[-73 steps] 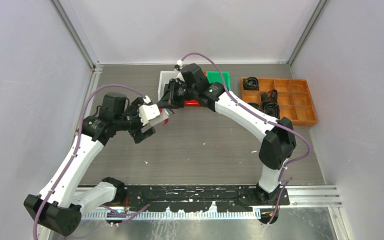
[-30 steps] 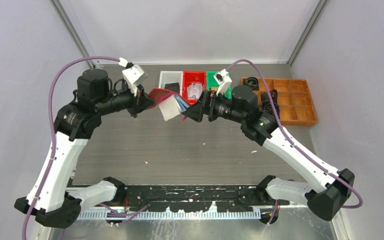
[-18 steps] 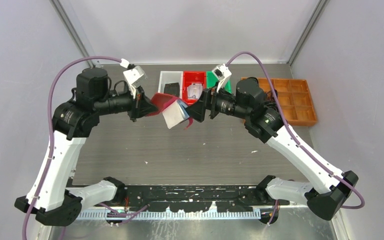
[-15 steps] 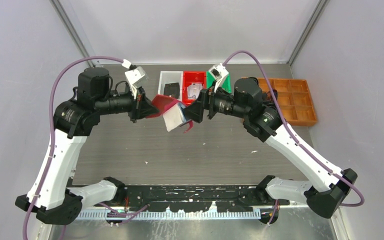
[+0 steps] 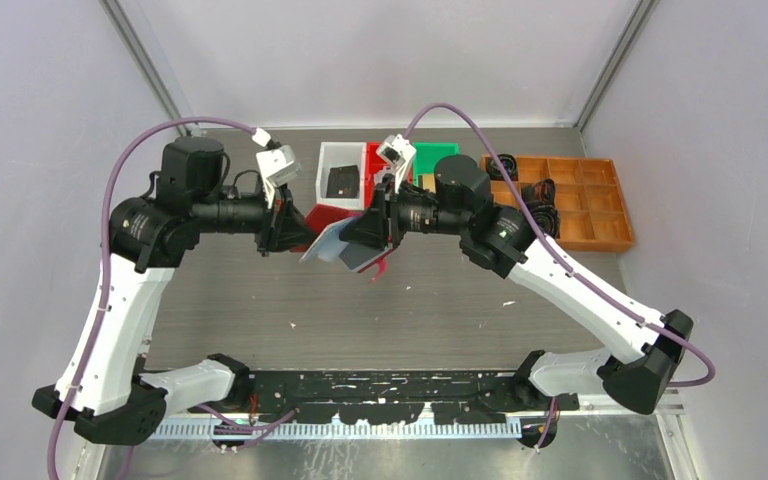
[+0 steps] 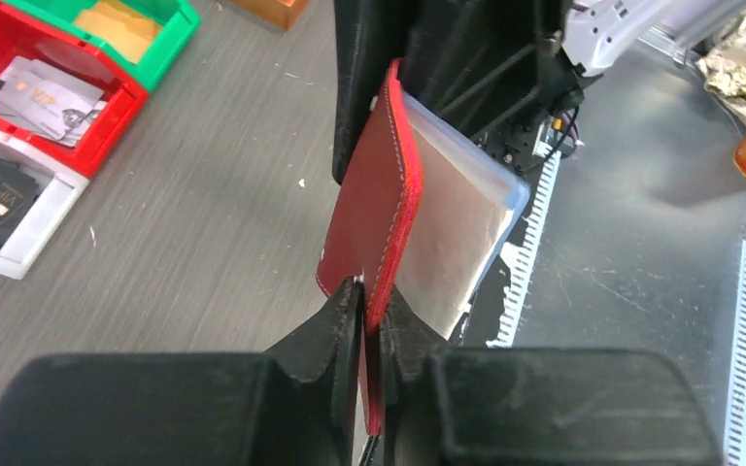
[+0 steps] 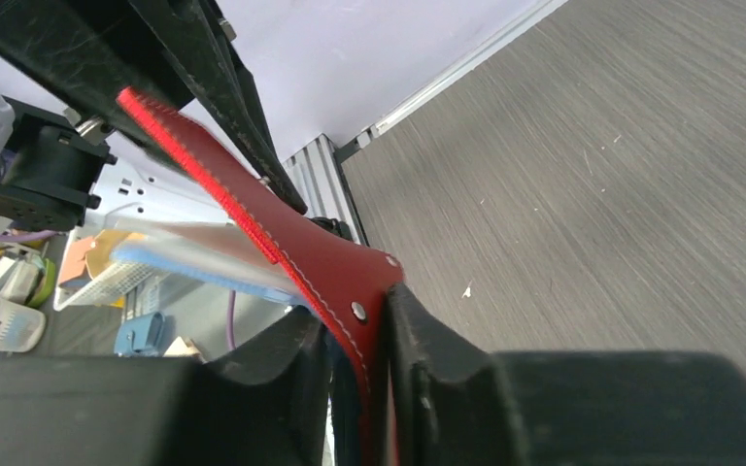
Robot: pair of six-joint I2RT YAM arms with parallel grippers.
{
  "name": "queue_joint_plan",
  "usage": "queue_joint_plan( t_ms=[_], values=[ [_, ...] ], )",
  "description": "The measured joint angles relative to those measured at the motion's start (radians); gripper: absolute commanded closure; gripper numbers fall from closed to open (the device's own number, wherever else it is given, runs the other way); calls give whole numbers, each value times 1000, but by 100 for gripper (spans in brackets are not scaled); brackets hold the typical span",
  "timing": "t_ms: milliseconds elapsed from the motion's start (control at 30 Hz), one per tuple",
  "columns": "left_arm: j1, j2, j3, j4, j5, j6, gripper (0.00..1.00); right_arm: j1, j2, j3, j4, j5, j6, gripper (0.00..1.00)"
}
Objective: Take the credit cards out of the card holder
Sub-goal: Remove the credit card from the card holder.
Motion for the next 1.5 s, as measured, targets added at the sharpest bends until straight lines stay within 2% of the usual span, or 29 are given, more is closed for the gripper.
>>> queue_joint_plan(
  t_ms=[33, 100, 233, 500, 567, 633, 767, 900, 1000, 1133, 1200, 1300, 1367, 1433, 1467, 1500],
  values=[
    [0, 0, 0, -10, 8, 5, 75, 0, 3, 0, 2, 0, 5, 81],
    [0, 0, 3, -28, 25, 23, 68, -2, 7, 0, 1, -3, 17, 82],
    [0, 0, 20, -64, 42, 50, 48, -2, 6, 0, 6, -8, 35, 85],
    [64, 29, 177, -185, 80, 130, 39, -2, -34, -18, 8, -11, 61, 85],
    [71, 27, 193, -214, 109, 166, 36, -2, -46, -18, 8, -8, 66, 82],
    [71, 5, 156, -208, 126, 177, 32, -2, -49, -17, 8, -5, 74, 80],
    [64, -97, -39, -129, 110, 146, 28, -2, -16, 26, -48, 14, 102, 82],
    [25, -163, -154, -56, 51, 136, 27, 5, 80, 145, -147, 80, 126, 81],
    [11, -209, -229, 11, -5, 129, 27, 19, 117, 171, -202, 151, 135, 81],
    [2, -249, -315, 125, -107, 120, 37, 65, 166, 211, -269, 221, 138, 78],
    [1, -252, -342, 179, -166, 117, 45, 85, 183, 216, -277, 234, 141, 77],
    [0, -239, -356, 241, -225, 105, 61, 106, 200, 219, -282, 238, 149, 75],
    [0, -230, -359, 267, -250, 92, 76, 116, 209, 222, -281, 238, 155, 72],
    [0, -224, -359, 281, -269, 87, 88, 119, 211, 224, -279, 237, 158, 64],
    [0, -222, -359, 286, -275, 86, 96, 119, 211, 224, -278, 237, 159, 56],
    [0, -222, -359, 288, -280, 86, 99, 119, 211, 224, -273, 234, 162, 48]
  ],
)
